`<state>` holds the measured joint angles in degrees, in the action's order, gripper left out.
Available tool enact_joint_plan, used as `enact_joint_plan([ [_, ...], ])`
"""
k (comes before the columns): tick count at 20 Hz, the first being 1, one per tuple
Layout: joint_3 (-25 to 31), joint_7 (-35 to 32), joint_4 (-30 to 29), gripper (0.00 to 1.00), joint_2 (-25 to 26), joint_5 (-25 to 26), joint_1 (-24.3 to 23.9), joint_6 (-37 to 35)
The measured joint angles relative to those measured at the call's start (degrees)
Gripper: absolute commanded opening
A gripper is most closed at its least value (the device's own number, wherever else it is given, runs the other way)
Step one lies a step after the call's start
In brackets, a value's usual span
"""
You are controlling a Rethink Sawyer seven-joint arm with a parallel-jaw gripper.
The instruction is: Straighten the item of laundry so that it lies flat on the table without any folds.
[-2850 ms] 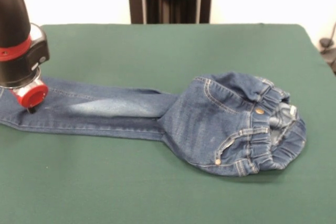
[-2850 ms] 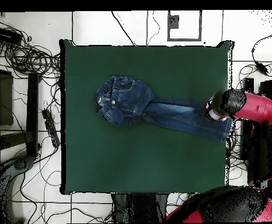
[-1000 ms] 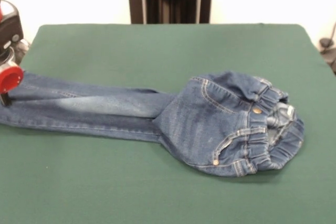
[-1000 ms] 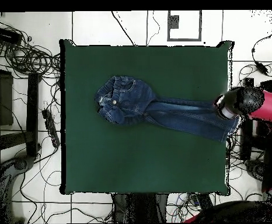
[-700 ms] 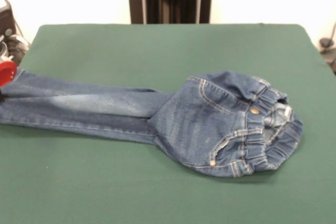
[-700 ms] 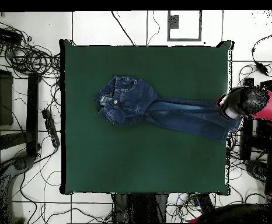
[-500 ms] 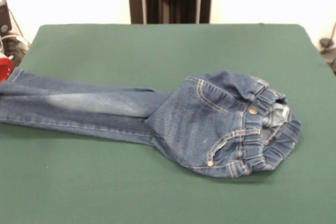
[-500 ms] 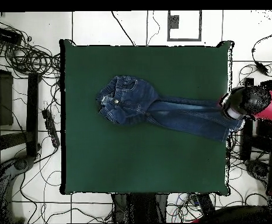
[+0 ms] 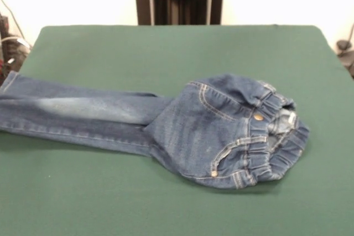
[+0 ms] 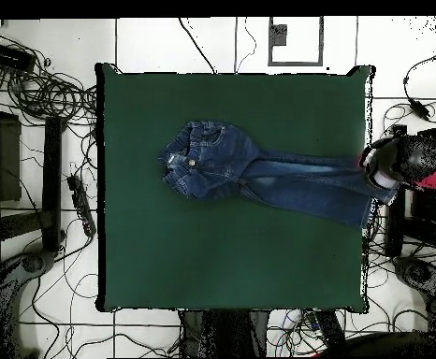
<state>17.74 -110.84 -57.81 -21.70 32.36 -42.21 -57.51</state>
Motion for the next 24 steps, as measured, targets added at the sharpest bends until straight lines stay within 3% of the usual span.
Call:
enact_joint_plan([
  [24,0.3,19.5,8.2,0.00,0.4,1.5,-4.0,1.2],
])
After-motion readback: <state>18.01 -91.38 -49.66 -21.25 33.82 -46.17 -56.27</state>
